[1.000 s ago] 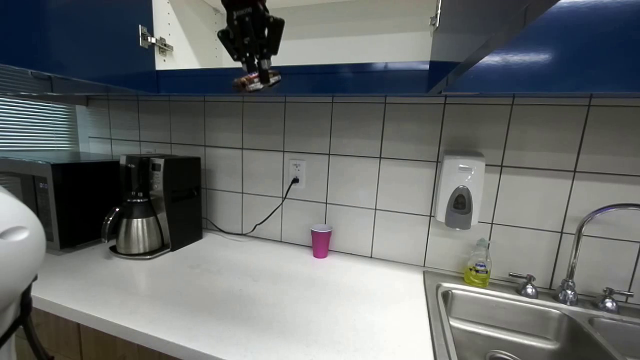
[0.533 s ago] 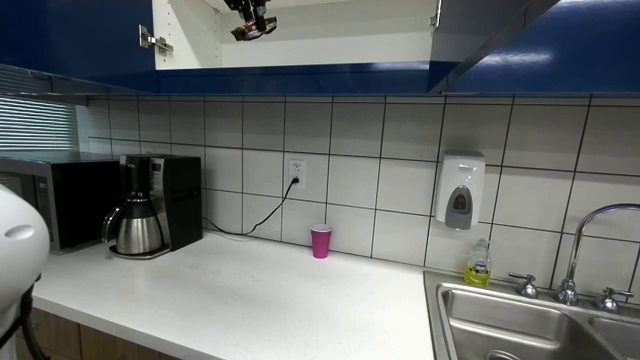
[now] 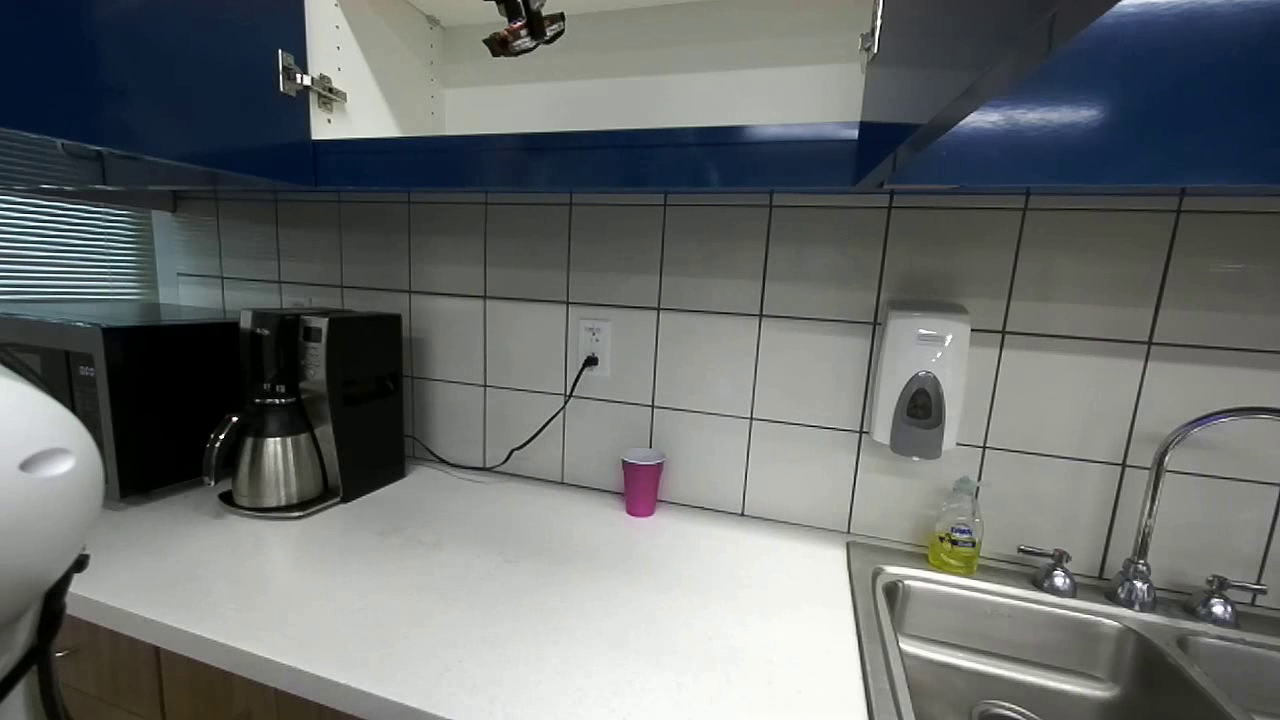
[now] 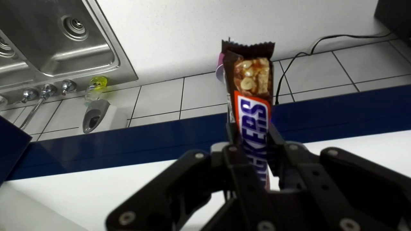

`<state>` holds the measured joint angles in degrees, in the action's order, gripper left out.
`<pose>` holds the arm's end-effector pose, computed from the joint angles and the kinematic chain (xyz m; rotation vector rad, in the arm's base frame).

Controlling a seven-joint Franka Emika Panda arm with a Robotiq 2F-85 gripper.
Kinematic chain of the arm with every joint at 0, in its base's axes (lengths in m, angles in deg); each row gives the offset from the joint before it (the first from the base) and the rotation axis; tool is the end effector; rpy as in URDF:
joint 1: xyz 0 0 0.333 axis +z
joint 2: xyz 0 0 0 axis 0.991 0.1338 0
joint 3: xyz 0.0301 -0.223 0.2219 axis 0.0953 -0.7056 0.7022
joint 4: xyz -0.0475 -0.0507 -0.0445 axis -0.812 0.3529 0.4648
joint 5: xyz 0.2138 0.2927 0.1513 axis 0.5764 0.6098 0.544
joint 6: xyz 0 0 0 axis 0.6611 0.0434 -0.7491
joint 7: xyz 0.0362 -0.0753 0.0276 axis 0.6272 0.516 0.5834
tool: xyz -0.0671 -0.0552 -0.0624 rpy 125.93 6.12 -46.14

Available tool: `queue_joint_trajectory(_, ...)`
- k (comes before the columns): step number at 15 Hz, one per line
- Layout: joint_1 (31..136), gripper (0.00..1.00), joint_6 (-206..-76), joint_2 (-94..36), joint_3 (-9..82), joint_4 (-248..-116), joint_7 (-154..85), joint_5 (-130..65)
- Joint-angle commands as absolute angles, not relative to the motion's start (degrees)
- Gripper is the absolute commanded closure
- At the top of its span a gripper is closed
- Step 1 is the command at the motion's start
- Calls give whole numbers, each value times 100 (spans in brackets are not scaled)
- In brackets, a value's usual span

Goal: Put the brown packet in the open cabinet.

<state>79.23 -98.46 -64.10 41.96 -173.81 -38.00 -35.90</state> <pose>0.4177 -0.0222 0.8372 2.9541 -0.2804 0.7055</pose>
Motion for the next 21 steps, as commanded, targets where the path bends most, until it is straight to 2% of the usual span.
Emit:
queue_joint_trajectory(1,7967,94,-9523,-5671,4263,-16310,-4136,-3551)
queue_joint_trajectory(21,8203,94,-9119,-3566,4251,-13987,-4778,-3600)
